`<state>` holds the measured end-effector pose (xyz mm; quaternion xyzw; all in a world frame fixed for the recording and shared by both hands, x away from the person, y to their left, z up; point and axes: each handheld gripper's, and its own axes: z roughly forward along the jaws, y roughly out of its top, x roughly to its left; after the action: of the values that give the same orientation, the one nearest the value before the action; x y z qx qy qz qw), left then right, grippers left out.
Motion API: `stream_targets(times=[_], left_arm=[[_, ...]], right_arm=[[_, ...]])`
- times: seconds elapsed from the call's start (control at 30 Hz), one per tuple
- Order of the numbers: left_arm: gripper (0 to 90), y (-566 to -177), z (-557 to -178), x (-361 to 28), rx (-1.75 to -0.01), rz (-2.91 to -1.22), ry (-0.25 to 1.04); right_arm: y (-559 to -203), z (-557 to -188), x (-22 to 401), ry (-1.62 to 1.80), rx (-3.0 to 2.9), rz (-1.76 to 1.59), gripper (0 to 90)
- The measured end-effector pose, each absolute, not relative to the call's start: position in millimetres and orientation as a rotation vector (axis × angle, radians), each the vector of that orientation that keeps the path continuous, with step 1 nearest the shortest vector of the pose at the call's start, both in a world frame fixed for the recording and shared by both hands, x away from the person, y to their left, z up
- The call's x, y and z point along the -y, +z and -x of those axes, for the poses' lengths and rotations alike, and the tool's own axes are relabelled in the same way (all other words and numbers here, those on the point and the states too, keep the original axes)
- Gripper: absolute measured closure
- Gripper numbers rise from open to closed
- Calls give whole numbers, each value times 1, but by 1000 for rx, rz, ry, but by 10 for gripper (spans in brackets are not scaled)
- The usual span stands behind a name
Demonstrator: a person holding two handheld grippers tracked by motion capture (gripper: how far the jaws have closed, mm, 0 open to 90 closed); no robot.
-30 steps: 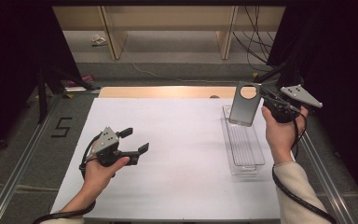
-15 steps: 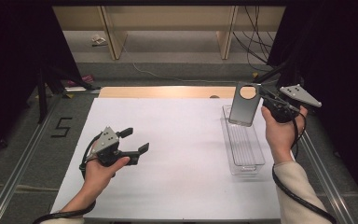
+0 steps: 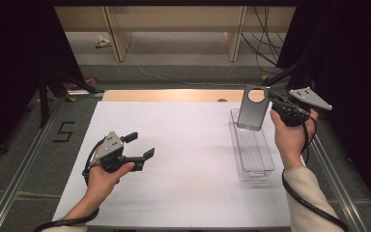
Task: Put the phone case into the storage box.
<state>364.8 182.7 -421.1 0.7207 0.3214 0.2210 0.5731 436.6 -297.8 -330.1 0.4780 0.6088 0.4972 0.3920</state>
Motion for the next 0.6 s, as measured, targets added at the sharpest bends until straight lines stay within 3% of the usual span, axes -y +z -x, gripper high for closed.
stream_targets(times=[0.6], left_arm=[[156,-421,-366,-186,-762,-1682,524]], right_arm=[[-332,-440,297,1248,-1566,-1197,852]])
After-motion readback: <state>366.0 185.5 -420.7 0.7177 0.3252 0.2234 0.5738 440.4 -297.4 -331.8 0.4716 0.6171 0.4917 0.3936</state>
